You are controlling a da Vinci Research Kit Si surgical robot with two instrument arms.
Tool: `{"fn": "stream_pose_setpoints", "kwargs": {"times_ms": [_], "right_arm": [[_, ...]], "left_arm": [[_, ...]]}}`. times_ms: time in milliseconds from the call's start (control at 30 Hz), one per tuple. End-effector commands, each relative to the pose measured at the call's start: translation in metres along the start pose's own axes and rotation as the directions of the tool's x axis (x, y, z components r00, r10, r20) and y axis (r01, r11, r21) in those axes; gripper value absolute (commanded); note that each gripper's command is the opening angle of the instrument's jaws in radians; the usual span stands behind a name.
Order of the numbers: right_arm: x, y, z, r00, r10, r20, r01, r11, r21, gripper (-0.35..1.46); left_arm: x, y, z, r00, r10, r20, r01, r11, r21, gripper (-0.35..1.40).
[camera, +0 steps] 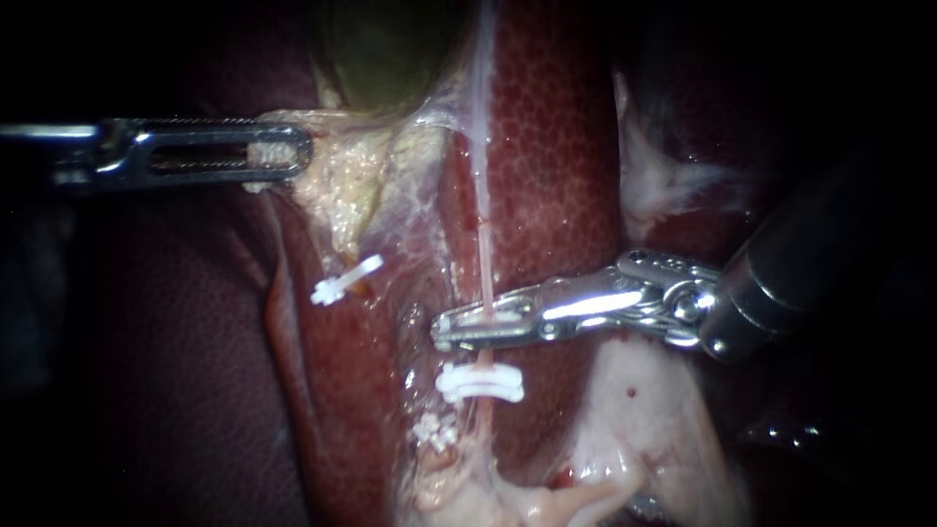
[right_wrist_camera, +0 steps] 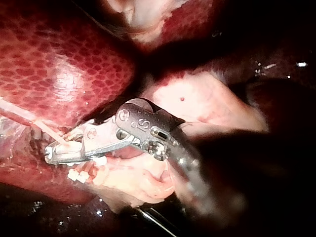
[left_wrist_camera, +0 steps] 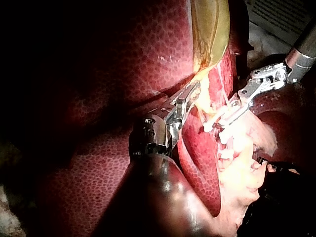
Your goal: Going back third clip right tube
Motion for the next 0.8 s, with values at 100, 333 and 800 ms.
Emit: {"fn": "stream_pose_setpoints", "kwargs": {"times_ms": [100, 333, 800], "right_arm": [[0.0000, 0.0000, 0.0000, 1.000, 0.000, 0.000, 0.000, 1.000, 0.000, -0.35], [0.0002, 0.0001, 0.0000, 1.000, 0.001, -0.001, -0.001, 1.000, 0.000, -0.21], [0.0004, 0.0005, 0.0000, 0.995, -0.065, -0.078, 0.049, 0.981, -0.190, 0.60]], "left_arm": [[0.0000, 0.0000, 0.0000, 1.0000, 0.000, 0.000, 0.000, 1.000, 0.000, -0.35], [0.0000, 0.0000, 0.0000, 1.0000, 0.001, 0.000, -0.001, 1.000, -0.001, -0.35], [0.0001, -0.0001, 0.0000, 1.0000, 0.001, 0.000, -0.001, 1.000, -0.001, -0.35]]}}
